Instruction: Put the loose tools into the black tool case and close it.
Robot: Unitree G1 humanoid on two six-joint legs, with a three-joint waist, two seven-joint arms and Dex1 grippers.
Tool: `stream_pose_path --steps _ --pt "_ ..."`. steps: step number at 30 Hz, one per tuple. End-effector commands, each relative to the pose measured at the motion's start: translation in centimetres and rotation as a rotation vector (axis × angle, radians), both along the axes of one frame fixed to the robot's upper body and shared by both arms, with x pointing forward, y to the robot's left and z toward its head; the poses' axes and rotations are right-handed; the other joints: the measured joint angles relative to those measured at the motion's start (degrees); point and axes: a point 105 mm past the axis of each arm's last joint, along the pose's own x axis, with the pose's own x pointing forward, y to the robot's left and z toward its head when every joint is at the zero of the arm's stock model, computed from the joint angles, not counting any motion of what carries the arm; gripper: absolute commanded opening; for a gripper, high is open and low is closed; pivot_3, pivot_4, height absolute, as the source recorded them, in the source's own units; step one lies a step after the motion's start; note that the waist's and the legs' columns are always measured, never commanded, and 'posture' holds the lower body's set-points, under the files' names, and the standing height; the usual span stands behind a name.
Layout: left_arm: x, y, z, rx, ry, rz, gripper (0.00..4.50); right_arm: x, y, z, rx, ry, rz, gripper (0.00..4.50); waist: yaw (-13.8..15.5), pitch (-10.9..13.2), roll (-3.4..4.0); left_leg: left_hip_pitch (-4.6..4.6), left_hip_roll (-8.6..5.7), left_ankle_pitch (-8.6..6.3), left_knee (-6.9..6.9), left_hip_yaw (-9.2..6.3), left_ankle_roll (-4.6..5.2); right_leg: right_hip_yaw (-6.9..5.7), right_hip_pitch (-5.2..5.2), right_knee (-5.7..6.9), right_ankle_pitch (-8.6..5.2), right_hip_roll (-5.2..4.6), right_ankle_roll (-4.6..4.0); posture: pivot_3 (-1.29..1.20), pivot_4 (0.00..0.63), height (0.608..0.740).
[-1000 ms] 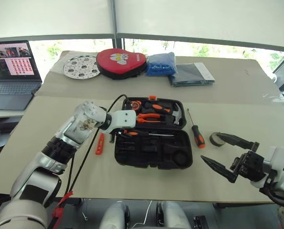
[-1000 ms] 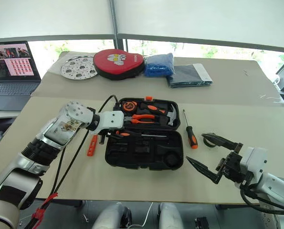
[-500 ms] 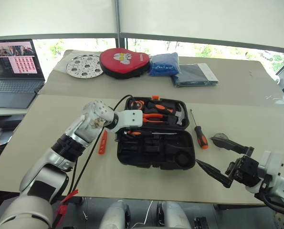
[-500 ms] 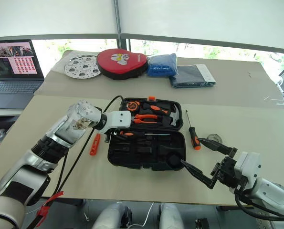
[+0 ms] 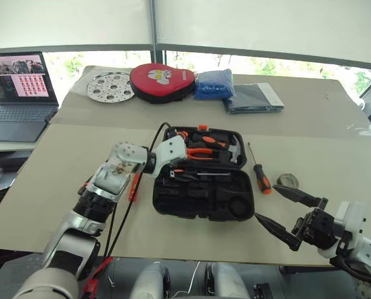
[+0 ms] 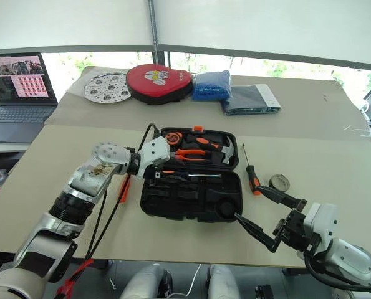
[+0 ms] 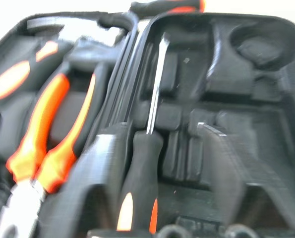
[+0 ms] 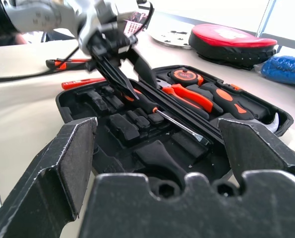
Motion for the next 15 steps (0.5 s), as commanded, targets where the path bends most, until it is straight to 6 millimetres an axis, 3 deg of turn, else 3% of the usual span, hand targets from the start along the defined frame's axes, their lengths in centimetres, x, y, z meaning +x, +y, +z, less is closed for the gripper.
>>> stream_pose_path --steps 1,11,15 --pt "0.7 -0.5 0.5 -0.054 -0.025 0.019 0.69 -0.4 0.4 0.9 0.001 -0.034 0.001 4.50 0.01 0.00 0.00 -0.01 0.00 0.00 -0.01 0.00 0.00 0.00 0.00 -0.01 0.00 0.00 0.00 0.00 0.150 0.740" --pt "0.5 -0.6 -4.1 0.061 0.118 0.070 0.69 -0.6 0.6 1.1 0.004 -0.030 -0.021 4.50 0.34 -0.14 0.12 0.13 -0.05 -0.03 0.02 0.00 0.05 -0.03 0.19 -0.01 0.02 -0.08 0.04 0.00 0.150 0.740" --pt "0.3 -0.8 -4.8 0.068 0.168 0.083 0.69 -0.5 0.5 1.1 0.006 -0.028 -0.029 4.50 0.51 -0.47 0.30 0.24 -0.06 -0.07 0.02 0.00 0.11 -0.03 0.31 -0.02 0.02 -0.11 0.04 0.00 0.150 0.740"
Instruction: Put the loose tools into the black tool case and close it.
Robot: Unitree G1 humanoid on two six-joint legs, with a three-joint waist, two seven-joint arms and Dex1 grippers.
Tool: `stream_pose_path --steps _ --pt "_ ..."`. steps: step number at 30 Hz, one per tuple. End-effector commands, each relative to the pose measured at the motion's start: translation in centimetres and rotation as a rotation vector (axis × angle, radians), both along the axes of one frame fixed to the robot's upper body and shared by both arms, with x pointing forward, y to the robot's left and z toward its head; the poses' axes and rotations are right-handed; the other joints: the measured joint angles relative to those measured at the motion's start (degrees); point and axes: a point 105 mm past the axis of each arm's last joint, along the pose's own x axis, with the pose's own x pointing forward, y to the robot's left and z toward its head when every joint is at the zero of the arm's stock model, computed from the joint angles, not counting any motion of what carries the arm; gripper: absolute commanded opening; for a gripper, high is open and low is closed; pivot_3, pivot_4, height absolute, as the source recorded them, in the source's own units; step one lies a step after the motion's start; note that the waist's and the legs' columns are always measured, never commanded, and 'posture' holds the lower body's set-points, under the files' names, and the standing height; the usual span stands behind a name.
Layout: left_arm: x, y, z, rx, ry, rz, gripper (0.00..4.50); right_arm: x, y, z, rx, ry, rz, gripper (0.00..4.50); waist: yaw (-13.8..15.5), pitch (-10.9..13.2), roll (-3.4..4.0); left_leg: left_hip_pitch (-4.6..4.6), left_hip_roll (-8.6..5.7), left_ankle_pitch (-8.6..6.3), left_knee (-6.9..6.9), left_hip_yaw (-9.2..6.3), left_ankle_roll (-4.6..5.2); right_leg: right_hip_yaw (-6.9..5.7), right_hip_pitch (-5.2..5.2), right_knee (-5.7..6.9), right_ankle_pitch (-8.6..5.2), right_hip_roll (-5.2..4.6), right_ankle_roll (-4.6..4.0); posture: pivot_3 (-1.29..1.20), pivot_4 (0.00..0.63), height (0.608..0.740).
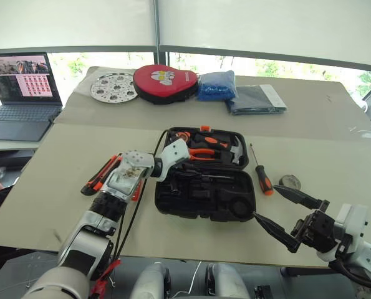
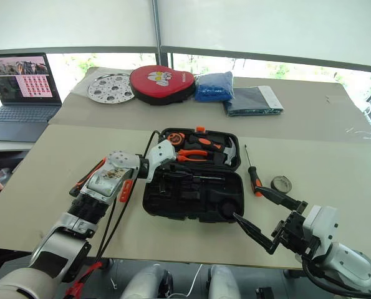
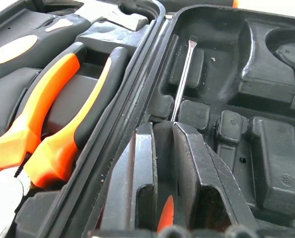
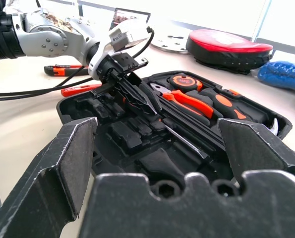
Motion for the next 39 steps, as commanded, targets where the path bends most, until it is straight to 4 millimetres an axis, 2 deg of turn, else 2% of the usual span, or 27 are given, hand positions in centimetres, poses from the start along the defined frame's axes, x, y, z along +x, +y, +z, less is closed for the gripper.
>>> stream_pose_path --steps 1,4,6,8,10,13,16,17,18,20,21,24,26,28,30,32,35,39 --pt "-0.4 0.4 -3.1 0.082 0.112 0.042 0.69 -0.1 0.1 0.9 -0.003 -0.033 -0.002 4.50 0.07 -0.11 0.04 0.03 0.00 0.00 0.00 0.00 0.01 0.00 0.02 0.00 0.00 0.00 0.00 0.00 0.150 0.740" --pt "-0.5 0.3 -3.2 0.077 0.126 0.045 0.69 0.0 0.0 0.9 -0.004 -0.035 -0.005 4.50 0.21 -0.25 0.15 0.08 0.00 -0.03 0.00 0.00 0.05 0.00 0.08 0.00 0.00 -0.02 0.00 0.00 0.150 0.740" --pt "-0.7 0.1 -2.4 0.034 0.070 0.006 0.69 0.1 -0.1 1.0 -0.004 -0.040 -0.010 4.50 0.27 -0.30 0.21 0.09 0.00 -0.04 0.00 0.00 0.06 0.01 0.09 0.00 0.00 -0.02 0.00 0.00 0.150 0.740" --pt "-0.6 -0.7 1.0 -0.150 -0.118 -0.054 0.69 0.2 -0.4 1.2 -0.003 -0.053 -0.031 4.50 0.29 -0.33 0.27 0.09 0.00 -0.04 -0.01 0.01 0.06 0.03 0.08 -0.01 0.00 -0.03 0.00 0.00 0.150 0.740" --pt "-0.3 -0.1 3.8 -0.299 -0.197 -0.042 0.69 0.2 -1.1 1.5 0.004 -0.059 -0.062 4.50 0.34 -0.31 0.25 -0.03 0.01 -0.05 -0.02 0.03 0.06 0.09 -0.11 -0.01 0.01 -0.07 0.00 0.00 0.150 0.740" --pt "-1.4 2.1 5.6 -0.386 -0.222 -0.087 0.69 -0.2 -2.7 1.2 0.002 -0.037 -0.125 4.50 0.37 -0.27 0.22 -0.41 0.03 -0.02 0.08 -0.03 0.03 -0.03 -0.39 0.01 0.05 -0.07 -0.04 0.00 0.150 0.740" --pt "-2.4 4.5 6.9 -0.412 -0.280 -0.110 1.41 -1.0 -4.5 0.5 -0.008 0.000 -0.190 4.50 0.26 -0.28 0.25 -0.34 0.04 0.01 0.01 -0.06 -0.02 -0.09 -0.34 -0.01 0.04 -0.06 -0.05 0.00 0.150 0.740" --pt "-2.9 5.6 7.3 -0.401 -0.305 -0.114 1.73 -1.3 -5.2 0.1 -0.021 0.013 -0.221 4.50 0.18 -0.28 0.27 -0.27 0.04 0.01 -0.03 -0.06 -0.02 -0.09 -0.29 -0.03 0.03 -0.06 -0.06 0.00 0.150 0.740" --pt "-3.3 6.3 7.5 -0.392 -0.318 -0.117 2.26 -1.6 -5.7 -0.2 -0.030 0.022 -0.242 4.50 0.08 -0.27 0.30 -0.23 0.04 0.00 -0.04 -0.04 -0.02 -0.08 -0.27 -0.05 0.03 -0.06 -0.06 0.00 0.150 0.740" --pt "-4.1 8.7 7.6 -0.348 -0.349 -0.091 2.82 -2.4 -7.3 -1.2 -0.054 0.049 -0.326 4.50 -0.16 -0.26 0.32 -0.22 0.04 0.00 -0.05 -0.04 -0.01 -0.07 -0.24 -0.07 0.03 -0.07 -0.06 0.00 0.150 0.740" --pt "-4.8 9.9 7.5 -0.343 -0.352 -0.085 3.28 -2.7 -8.1 -1.6 -0.056 0.060 -0.369 4.50 -0.30 -0.25 0.33 -0.21 0.05 0.00 -0.06 -0.04 -0.01 -0.07 -0.24 -0.07 0.03 -0.08 -0.06 0.00 0.150 0.740" --pt "-6.1 12.0 6.6 -0.310 -0.338 -0.072 4.39 -3.2 -8.9 -2.4 -0.071 0.078 -0.422 4.50 -0.57 -0.23 0.37 -0.17 0.08 -0.01 -0.11 -0.04 -0.02 -0.05 -0.25 -0.07 0.01 -0.09 -0.07 0.00 0.150 0.740" --pt "-7.1 13.2 5.7 -0.282 -0.316 -0.059 4.46 -3.5 -8.8 -2.8 -0.083 0.101 -0.425 4.50 -0.73 -0.22 0.41 -0.15 0.08 -0.02 -0.11 -0.04 -0.03 -0.02 -0.26 -0.07 0.00 -0.13 -0.08 0.00 0.150 0.740" --pt "-8.2 14.1 5.4 -0.314 -0.268 -0.019 4.46 -2.5 -9.6 -4.0 -0.159 0.228 -0.543 4.50 -0.89 -0.21 0.46 -0.12 0.09 -0.02 -0.13 -0.04 -0.03 0.02 -0.25 -0.07 0.00 -0.15 -0.08 0.00 0.150 0.740" --pt "-9.7 14.3 5.0 -0.339 -0.192 -0.040 4.46 0.2 -8.1 -2.9 -0.202 0.236 -0.501 4.50 -1.37 -0.18 0.49 -0.13 0.14 -0.03 -0.16 -0.03 -0.07 0.09 -0.32 -0.04 -0.02 -0.24 -0.11 0.00 0.150 0.740" --pt "-10.4 14.3 4.8 -0.355 -0.155 -0.045 4.46 2.8 -6.9 -1.4 -0.195 0.235 -0.456 4.50 -1.93 -0.13 0.51 -0.11 0.16 -0.02 -0.16 0.02 -0.17 0.24 -0.37 -0.05 -0.01 -0.32 -0.19 0.00 0.150 0.740" --pt "-10.5 14.0 5.4 -0.383 -0.173 -0.032 4.46 5.6 -6.3 -1.1 -0.238 0.355 -0.426 4.50 -1.74 -0.02 0.66 -0.03 0.15 0.09 -0.15 0.02 -0.20 0.26 -0.33 -0.05 -0.14 -0.17 -0.61 0.00 0.150 0.740" --pt "-10.4 13.4 6.0 -0.407 -0.204 -0.032 4.46 8.6 -5.7 -1.2 -0.305 0.465 -0.418 4.50 -0.53 -0.01 0.66 -0.10 0.15 0.10 -0.19 -0.04 -0.21 0.00 -0.33 -0.03 -0.13 0.00 -0.55 0.00 0.150 0.740"
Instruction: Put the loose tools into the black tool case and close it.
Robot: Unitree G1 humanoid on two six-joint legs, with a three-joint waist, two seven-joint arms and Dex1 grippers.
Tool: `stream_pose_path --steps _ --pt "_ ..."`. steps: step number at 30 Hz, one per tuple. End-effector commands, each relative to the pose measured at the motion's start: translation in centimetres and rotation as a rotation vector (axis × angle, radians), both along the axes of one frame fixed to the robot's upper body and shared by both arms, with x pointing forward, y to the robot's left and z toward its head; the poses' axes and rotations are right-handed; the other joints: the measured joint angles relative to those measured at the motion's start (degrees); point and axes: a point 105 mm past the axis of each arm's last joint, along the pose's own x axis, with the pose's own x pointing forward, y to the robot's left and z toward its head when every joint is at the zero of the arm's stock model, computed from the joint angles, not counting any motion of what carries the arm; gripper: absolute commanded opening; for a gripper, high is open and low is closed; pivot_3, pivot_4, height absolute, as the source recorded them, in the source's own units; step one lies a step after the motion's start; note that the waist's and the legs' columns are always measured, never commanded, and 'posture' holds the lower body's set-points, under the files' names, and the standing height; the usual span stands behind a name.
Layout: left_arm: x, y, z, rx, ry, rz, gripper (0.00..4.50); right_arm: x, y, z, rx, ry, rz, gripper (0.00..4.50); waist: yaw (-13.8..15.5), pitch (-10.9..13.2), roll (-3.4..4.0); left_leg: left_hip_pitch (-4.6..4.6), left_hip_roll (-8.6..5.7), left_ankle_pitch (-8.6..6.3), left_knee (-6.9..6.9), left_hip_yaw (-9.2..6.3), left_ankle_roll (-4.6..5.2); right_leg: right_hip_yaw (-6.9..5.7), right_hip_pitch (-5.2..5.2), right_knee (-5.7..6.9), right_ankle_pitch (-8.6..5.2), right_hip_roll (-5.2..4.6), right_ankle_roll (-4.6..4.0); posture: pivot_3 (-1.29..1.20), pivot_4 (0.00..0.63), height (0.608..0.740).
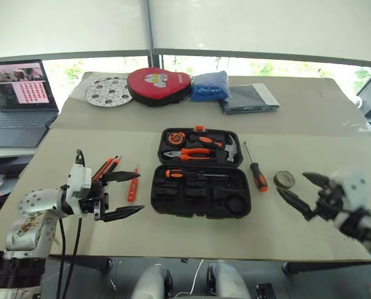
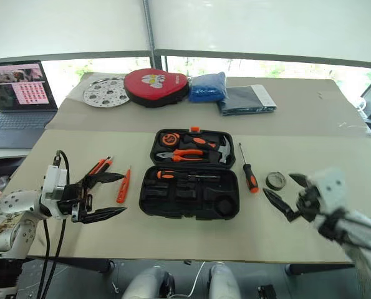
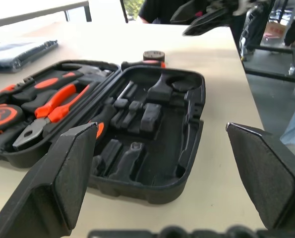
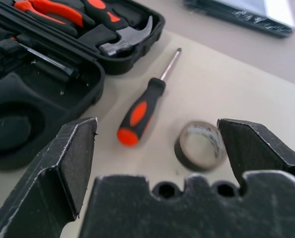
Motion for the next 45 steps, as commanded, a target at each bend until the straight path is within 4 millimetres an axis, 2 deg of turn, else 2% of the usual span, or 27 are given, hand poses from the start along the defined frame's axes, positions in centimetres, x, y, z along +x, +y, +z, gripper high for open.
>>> stream_pose_path --steps 1,6,8,9,13,16,18,21,24,27,29,32,35,38,40,45 --pt "0.1 -0.6 1.5 -0.035 -0.069 0.003 4.46 2.1 0.1 -1.2 -0.029 0.141 -0.032 4.50 0.06 0.00 0.00 -0.05 0.00 0.00 -0.01 -0.01 0.00 -0.09 -0.02 0.00 0.08 0.00 0.15 0.00 0.150 0.740" --pt "0.1 -1.4 2.1 -0.055 -0.082 0.014 4.46 4.5 0.1 -2.4 -0.073 0.250 -0.060 4.50 -0.14 0.00 0.00 -0.39 -0.05 -0.01 0.01 -0.02 0.04 -0.21 -0.13 -0.16 0.15 -0.04 0.28 0.00 0.150 0.740" --pt "0.0 -1.6 2.2 -0.058 -0.085 0.013 4.46 5.1 0.3 -2.7 -0.074 0.270 -0.060 4.50 -0.32 0.00 0.00 -0.49 -0.07 0.14 0.03 -0.02 -0.24 -0.26 -0.13 -0.34 0.18 -0.03 0.36 0.00 0.150 0.740" --pt "0.0 -1.6 2.2 -0.055 -0.094 0.011 4.50 5.2 0.2 -3.1 -0.077 0.293 -0.077 3.99 -0.36 0.00 0.00 -0.54 -0.06 0.14 0.02 -0.02 -0.24 -0.28 -0.13 -0.45 0.23 0.00 0.45 0.00 0.150 0.740" --pt "-0.2 -1.8 1.9 -0.016 -0.121 -0.002 4.50 6.3 0.4 -4.5 -0.078 0.308 -0.085 2.74 -0.41 0.00 -0.01 -0.66 -0.07 0.13 0.03 -0.01 -0.21 -0.29 -0.10 -0.72 0.35 0.02 0.64 0.00 0.150 0.740" --pt "0.0 -1.6 2.1 -0.023 -0.123 0.014 4.50 6.6 1.1 -4.7 -0.054 0.292 -0.056 1.72 -0.33 0.00 -0.01 -0.66 -0.09 0.11 0.05 -0.01 -0.18 -0.30 -0.03 -0.81 0.38 0.03 0.69 0.00 0.150 0.740" --pt "0.1 -1.6 2.1 -0.021 -0.123 0.013 4.50 6.7 0.9 -4.7 -0.058 0.291 -0.069 1.09 -0.44 -0.01 -0.02 -0.66 -0.09 0.11 0.05 -0.02 -0.18 -0.30 -0.04 -0.80 0.39 0.03 0.71 0.00 0.150 0.740" --pt "0.2 -1.7 2.2 -0.022 -0.125 0.013 4.50 7.2 0.2 -4.2 -0.050 0.262 -0.112 1.02 -0.49 -0.01 -0.01 -0.64 -0.08 0.12 0.05 -0.01 -0.19 -0.30 -0.04 -0.78 0.39 0.05 0.71 0.00 0.150 0.740" --pt "0.3 -1.8 2.4 -0.038 -0.127 0.017 4.50 7.6 -1.2 -2.6 -0.011 0.188 -0.189 1.02 -0.53 0.00 -0.01 -0.64 -0.07 0.12 0.05 -0.01 -0.20 -0.29 -0.04 -0.77 0.40 0.06 0.71 0.00 0.150 0.740" --pt "0.6 -1.8 3.3 -0.098 -0.124 0.049 4.50 7.8 -2.5 -0.4 0.007 0.080 -0.243 1.02 -0.35 0.01 0.02 -0.69 -0.09 0.12 0.05 0.00 -0.20 -0.28 -0.08 -0.77 0.41 0.04 0.72 0.00 0.150 0.740" --pt "0.5 -1.9 3.7 -0.136 -0.105 0.059 4.50 8.0 -2.4 2.1 0.052 -0.025 -0.219 1.02 -0.36 0.01 0.01 -0.72 -0.08 0.13 0.05 -0.02 -0.20 -0.30 -0.09 -0.79 0.41 0.04 0.73 0.00 0.150 0.740" --pt "0.1 -2.0 3.9 -0.158 -0.076 0.063 4.50 7.9 -0.2 4.9 0.066 -0.147 -0.053 1.02 -0.61 0.01 0.02 -0.73 -0.08 0.13 0.04 -0.01 -0.21 -0.29 -0.11 -0.79 0.42 0.05 0.74 0.00 0.150 0.740" --pt "-0.4 -1.7 3.0 -0.105 -0.071 0.051 4.50 6.8 4.2 6.2 -0.005 -0.225 0.283 1.02 -1.24 0.02 0.04 -0.64 -0.05 0.15 0.00 -0.01 -0.24 -0.25 -0.09 -0.78 0.41 0.11 0.74 0.00 0.150 0.740" --pt "-1.2 -0.9 1.7 0.006 -0.072 0.019 4.50 4.5 8.9 4.9 -0.150 -0.199 0.678 1.02 -1.75 0.04 0.06 -0.59 -0.02 0.16 -0.02 -0.01 -0.27 -0.24 -0.09 -0.78 0.41 0.18 0.73 0.00 0.150 0.740" --pt "-1.8 -0.3 1.0 0.061 -0.066 -0.001 4.50 3.2 10.6 3.4 -0.216 -0.086 0.852 1.02 -1.84 0.06 0.09 -0.57 0.00 0.16 -0.04 -0.02 -0.26 -0.26 -0.08 -0.78 0.41 0.19 0.73 0.00 0.150 0.740" --pt "-2.5 0.6 -0.4 0.129 -0.046 -0.015 4.50 3.3 12.0 0.6 -0.373 0.014 0.967 1.02 -1.26 0.09 0.11 -0.65 -0.06 0.13 0.03 -0.01 -0.22 -0.32 -0.14 -0.80 0.40 0.04 0.72 0.00 0.150 0.740"
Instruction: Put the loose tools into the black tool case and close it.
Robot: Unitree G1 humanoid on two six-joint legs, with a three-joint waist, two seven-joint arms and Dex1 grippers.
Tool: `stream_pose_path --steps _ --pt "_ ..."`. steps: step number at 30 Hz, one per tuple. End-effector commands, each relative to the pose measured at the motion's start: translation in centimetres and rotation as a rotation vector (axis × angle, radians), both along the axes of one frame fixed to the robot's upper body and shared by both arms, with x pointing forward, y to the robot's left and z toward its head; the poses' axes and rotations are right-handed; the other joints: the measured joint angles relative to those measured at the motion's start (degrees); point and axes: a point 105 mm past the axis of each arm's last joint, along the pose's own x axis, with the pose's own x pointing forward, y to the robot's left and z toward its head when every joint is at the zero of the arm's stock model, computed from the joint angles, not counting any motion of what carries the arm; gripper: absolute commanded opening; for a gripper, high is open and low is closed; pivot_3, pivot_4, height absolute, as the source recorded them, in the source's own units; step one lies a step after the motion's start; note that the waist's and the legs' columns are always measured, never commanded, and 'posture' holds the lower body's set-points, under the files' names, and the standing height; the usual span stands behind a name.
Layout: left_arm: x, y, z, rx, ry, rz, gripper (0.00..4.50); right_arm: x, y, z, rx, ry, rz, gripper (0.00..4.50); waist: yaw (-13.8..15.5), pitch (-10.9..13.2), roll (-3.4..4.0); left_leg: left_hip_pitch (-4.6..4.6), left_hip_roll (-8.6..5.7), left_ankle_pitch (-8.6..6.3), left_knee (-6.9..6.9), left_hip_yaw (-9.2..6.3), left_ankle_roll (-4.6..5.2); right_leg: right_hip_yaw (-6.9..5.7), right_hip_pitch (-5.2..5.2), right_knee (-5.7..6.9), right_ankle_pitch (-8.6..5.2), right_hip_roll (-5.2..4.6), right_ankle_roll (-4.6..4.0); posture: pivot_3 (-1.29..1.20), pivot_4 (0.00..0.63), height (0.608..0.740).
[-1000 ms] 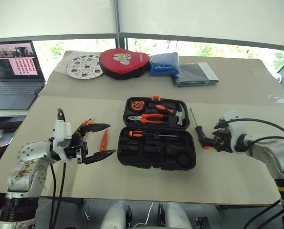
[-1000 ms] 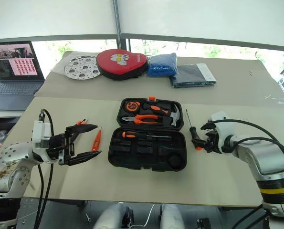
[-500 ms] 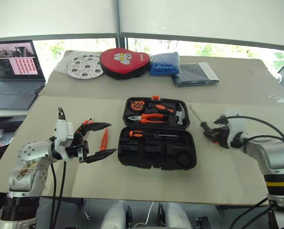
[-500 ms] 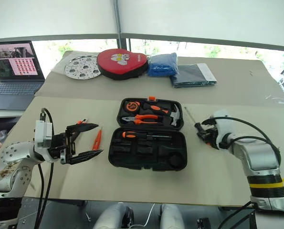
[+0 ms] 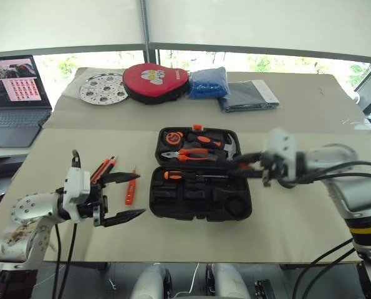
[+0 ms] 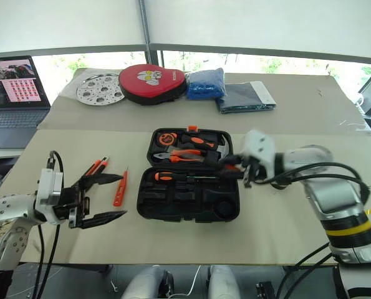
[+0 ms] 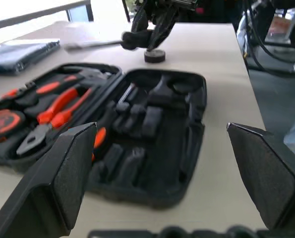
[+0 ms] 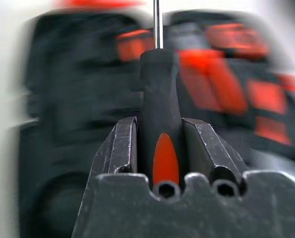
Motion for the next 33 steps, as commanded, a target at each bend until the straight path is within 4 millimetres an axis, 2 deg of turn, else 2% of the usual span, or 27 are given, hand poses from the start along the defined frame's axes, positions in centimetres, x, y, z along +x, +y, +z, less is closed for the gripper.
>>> stream_pose_path --steps 1,3,6,10,16,20,25,27,28,31,33 --pt "-0.5 0.5 -0.2 0.053 -0.025 -0.014 4.50 0.6 0.3 -0.8 -0.113 -0.041 0.036 1.02 0.22 0.00 0.00 -0.02 -0.01 0.00 0.02 0.01 0.01 0.00 0.01 0.00 0.00 -0.02 0.00 0.00 0.150 0.740" --pt "-0.6 0.7 -0.5 0.053 -0.011 -0.002 4.50 0.6 0.0 -1.9 -0.180 -0.032 0.032 1.02 0.50 0.01 0.00 -0.04 -0.04 -0.01 0.03 0.00 0.01 -0.03 0.00 -0.02 0.00 -0.07 0.00 0.00 0.150 0.740" --pt "-0.8 0.6 -0.7 0.059 -0.003 0.001 4.50 1.2 -0.1 -2.2 -0.184 -0.058 -0.005 1.02 0.55 0.01 0.01 -0.06 -0.04 -0.01 0.02 0.01 0.00 -0.05 -0.04 -0.01 0.00 -0.09 0.00 0.00 0.150 0.740" --pt "-0.5 -0.2 -0.7 0.051 0.027 0.000 4.50 2.0 -1.6 -2.7 -0.269 -0.075 -0.047 1.02 0.52 0.01 0.01 -0.01 -0.02 0.01 0.02 0.02 -0.04 -0.06 -0.01 0.01 0.00 -0.08 -0.01 0.00 0.150 0.740" --pt "0.0 -1.2 -0.3 0.050 0.054 -0.014 4.50 2.5 -1.9 -2.5 -0.258 -0.057 -0.062 1.02 0.63 0.02 0.02 0.02 -0.04 0.01 0.02 0.00 -0.04 -0.08 0.03 0.03 0.02 -0.08 -0.02 0.00 0.150 0.740" --pt "0.6 -1.9 0.4 0.041 0.059 -0.009 4.50 2.4 -2.2 -3.2 -0.308 -0.036 -0.030 1.02 0.69 0.02 0.02 0.00 -0.03 0.03 0.02 0.00 -0.06 -0.08 0.01 0.03 0.02 -0.06 -0.02 0.00 0.150 0.740" --pt "0.7 -2.0 0.3 0.046 0.068 0.000 4.50 2.5 -1.5 -3.5 -0.285 -0.021 -0.033 1.02 0.69 0.02 0.02 0.02 -0.03 0.02 0.02 0.01 -0.05 -0.07 0.05 0.01 0.02 -0.05 -0.02 0.00 0.150 0.740" --pt "0.7 -2.0 0.3 0.047 0.071 0.002 4.50 2.4 -1.4 -3.5 -0.272 0.001 -0.027 2.03 0.65 0.02 0.02 0.03 -0.03 0.02 0.02 0.00 -0.06 -0.07 0.05 0.02 0.02 -0.04 -0.02 0.00 0.150 0.740" --pt "0.7 -2.0 0.3 0.046 0.073 0.004 4.50 2.6 -1.3 -3.2 -0.266 -0.029 -0.019 2.17 0.68 0.02 0.02 0.02 -0.03 0.03 0.02 0.01 -0.06 -0.07 0.03 0.04 0.02 -0.05 -0.02 0.00 0.150 0.740" --pt "0.7 -2.0 0.2 0.046 0.076 0.011 4.50 3.4 -1.0 -1.6 -0.200 -0.095 -0.029 3.38 0.74 0.02 0.02 0.01 -0.03 0.03 0.01 -0.01 -0.06 -0.09 0.03 0.01 0.01 -0.03 -0.02 0.00 0.150 0.740" --pt "0.8 -1.9 0.1 0.045 0.079 0.015 4.50 3.6 -1.1 -0.6 -0.156 -0.101 -0.033 3.91 0.54 0.02 0.02 0.01 -0.01 0.03 0.01 0.00 -0.07 -0.09 0.04 0.01 0.01 -0.01 -0.02 0.00 0.150 0.740"
